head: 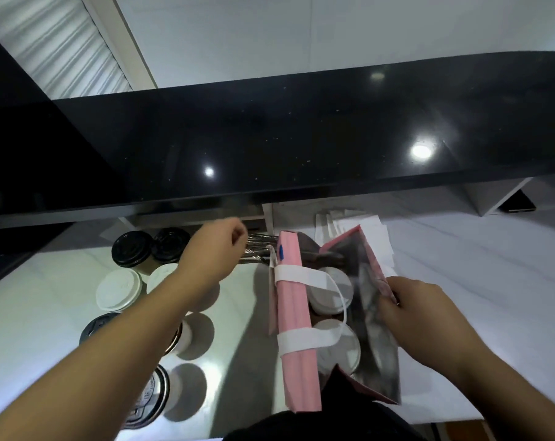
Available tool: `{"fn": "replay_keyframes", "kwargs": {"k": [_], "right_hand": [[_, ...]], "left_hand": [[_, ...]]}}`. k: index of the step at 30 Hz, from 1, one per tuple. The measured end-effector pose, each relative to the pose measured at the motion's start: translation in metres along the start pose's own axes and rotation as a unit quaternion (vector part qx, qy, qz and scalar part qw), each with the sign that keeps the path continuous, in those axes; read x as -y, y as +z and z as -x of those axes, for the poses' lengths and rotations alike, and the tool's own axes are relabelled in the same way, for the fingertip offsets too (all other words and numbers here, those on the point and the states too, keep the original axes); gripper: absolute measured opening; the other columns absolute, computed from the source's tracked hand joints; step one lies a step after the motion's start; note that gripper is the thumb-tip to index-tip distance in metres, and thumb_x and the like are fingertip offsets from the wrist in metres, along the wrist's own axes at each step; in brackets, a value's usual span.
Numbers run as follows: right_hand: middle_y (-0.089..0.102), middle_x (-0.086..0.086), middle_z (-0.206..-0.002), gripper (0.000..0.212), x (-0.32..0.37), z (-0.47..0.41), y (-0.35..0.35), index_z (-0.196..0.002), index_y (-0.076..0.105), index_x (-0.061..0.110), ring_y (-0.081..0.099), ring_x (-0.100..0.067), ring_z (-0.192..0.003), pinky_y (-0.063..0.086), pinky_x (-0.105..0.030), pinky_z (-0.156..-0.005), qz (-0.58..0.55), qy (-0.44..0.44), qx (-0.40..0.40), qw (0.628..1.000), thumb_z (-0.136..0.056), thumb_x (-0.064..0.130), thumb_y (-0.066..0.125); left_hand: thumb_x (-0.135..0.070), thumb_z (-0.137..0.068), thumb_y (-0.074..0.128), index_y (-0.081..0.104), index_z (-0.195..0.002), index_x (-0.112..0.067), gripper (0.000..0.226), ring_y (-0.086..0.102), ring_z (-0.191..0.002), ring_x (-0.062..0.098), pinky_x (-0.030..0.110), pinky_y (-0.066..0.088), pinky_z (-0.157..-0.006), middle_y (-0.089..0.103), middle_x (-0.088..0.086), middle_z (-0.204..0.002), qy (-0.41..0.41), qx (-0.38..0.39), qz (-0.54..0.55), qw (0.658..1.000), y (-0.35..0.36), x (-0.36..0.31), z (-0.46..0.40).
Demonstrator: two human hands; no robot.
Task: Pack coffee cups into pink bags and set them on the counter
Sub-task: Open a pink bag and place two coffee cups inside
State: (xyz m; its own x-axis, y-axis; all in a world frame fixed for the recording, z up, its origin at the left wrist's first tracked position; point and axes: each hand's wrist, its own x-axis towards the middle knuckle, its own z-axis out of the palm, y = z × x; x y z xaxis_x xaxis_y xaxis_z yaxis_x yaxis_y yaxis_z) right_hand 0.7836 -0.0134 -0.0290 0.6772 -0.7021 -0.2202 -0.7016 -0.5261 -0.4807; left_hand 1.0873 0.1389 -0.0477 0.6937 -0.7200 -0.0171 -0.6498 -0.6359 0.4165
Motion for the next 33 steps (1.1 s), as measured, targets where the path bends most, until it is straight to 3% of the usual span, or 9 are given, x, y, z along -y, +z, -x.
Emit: {"fn": "replay_keyframes", "kwargs": {"k": [2,5,8,11,13,17,23,26,33], "right_hand": [[0.062,0.016,-0.060,0.046,0.003,0.000,0.001,-0.061,0.048,0.024,0.051,-0.011,-0.047,0.031,-0.022,-0.045,0.008,0.006,0.013,1.000,-0.103,0.043,0.041],[0.059,0.036,-0.066,0.046,0.009,0.001,0.001,-0.061,0.049,0.029,0.057,-0.006,-0.052,0.028,-0.018,-0.044,0.007,0.017,0.014,1.000,-0.099,0.051,0.036],[0.060,0.033,-0.066,0.044,0.011,0.002,0.002,-0.060,0.048,0.030,0.058,0.002,-0.062,0.029,-0.019,-0.045,-0.001,0.006,0.003,1.000,-0.097,0.051,0.039],[0.062,0.023,-0.061,0.043,0.014,0.002,0.001,-0.060,0.051,0.028,0.057,-0.003,-0.054,0.032,-0.022,-0.045,-0.012,0.020,0.011,1.000,-0.097,0.048,0.041],[0.061,0.021,-0.060,0.042,0.015,0.003,0.001,-0.060,0.049,0.026,0.055,-0.006,-0.052,0.030,-0.022,-0.044,-0.005,0.018,0.004,1.000,-0.096,0.047,0.041],[0.060,0.018,-0.061,0.039,0.015,0.003,0.004,-0.060,0.046,0.024,0.054,-0.010,-0.054,0.031,-0.029,-0.044,0.013,0.024,-0.008,1.000,-0.097,0.038,0.048],[0.063,0.021,-0.068,0.036,0.017,0.004,0.005,-0.063,0.051,0.027,0.059,-0.009,-0.060,0.034,-0.028,-0.044,0.011,0.038,-0.007,0.999,-0.093,0.044,0.042],[0.063,0.023,-0.069,0.036,0.016,0.005,0.005,-0.062,0.050,0.028,0.059,-0.008,-0.061,0.032,-0.026,-0.044,0.009,0.037,-0.007,0.999,-0.094,0.043,0.043],[0.062,0.009,-0.067,0.037,0.011,0.006,0.007,-0.065,0.050,0.021,0.054,-0.018,-0.057,0.031,-0.029,-0.046,0.009,0.032,-0.007,0.999,-0.098,0.037,0.047]], "left_hand": [[-0.020,-0.099,0.058,0.073,-0.102,-0.024,0.016,0.068,-0.091,0.021,0.037,0.055,-0.077,0.074,-0.004,-0.099,-0.006,0.060,-0.086,0.994,0.027,0.027,-0.015],[-0.014,-0.096,0.059,0.075,-0.096,-0.023,0.019,0.068,-0.085,0.024,0.030,0.045,-0.067,0.074,0.001,-0.095,0.008,0.125,-0.128,0.984,0.064,0.043,-0.037],[-0.013,-0.096,0.060,0.074,-0.102,-0.021,0.017,0.065,-0.087,0.025,0.032,0.048,-0.071,0.070,0.006,-0.100,0.036,0.179,-0.168,0.969,0.094,0.046,-0.056],[-0.013,-0.097,0.058,0.071,-0.113,-0.021,0.023,0.063,-0.106,0.027,0.039,0.054,-0.089,0.064,0.006,-0.113,0.096,0.160,-0.201,0.962,0.119,0.056,-0.065],[-0.010,-0.095,0.059,0.068,-0.120,-0.020,0.028,0.060,-0.112,0.027,0.041,0.053,-0.093,0.063,0.005,-0.118,0.117,0.133,-0.210,0.961,0.131,0.065,-0.065],[-0.007,-0.091,0.059,0.066,-0.121,-0.016,0.033,0.060,-0.112,0.029,0.040,0.048,-0.090,0.065,0.007,-0.118,0.157,0.098,-0.231,0.955,0.144,0.073,-0.068],[-0.012,-0.094,0.055,0.066,-0.119,-0.015,0.028,0.058,-0.113,0.031,0.040,0.046,-0.091,0.066,0.008,-0.118,0.160,0.133,-0.240,0.948,0.145,0.070,-0.073],[-0.013,-0.095,0.054,0.067,-0.116,-0.015,0.025,0.063,-0.109,0.033,0.038,0.048,-0.085,0.068,0.010,-0.117,0.156,0.146,-0.238,0.947,0.144,0.072,-0.073],[-0.006,-0.095,0.056,0.068,-0.116,-0.012,0.026,0.064,-0.107,0.033,0.041,0.054,-0.085,0.065,0.012,-0.116,0.151,0.169,-0.222,0.948,0.144,0.074,-0.073]]}}
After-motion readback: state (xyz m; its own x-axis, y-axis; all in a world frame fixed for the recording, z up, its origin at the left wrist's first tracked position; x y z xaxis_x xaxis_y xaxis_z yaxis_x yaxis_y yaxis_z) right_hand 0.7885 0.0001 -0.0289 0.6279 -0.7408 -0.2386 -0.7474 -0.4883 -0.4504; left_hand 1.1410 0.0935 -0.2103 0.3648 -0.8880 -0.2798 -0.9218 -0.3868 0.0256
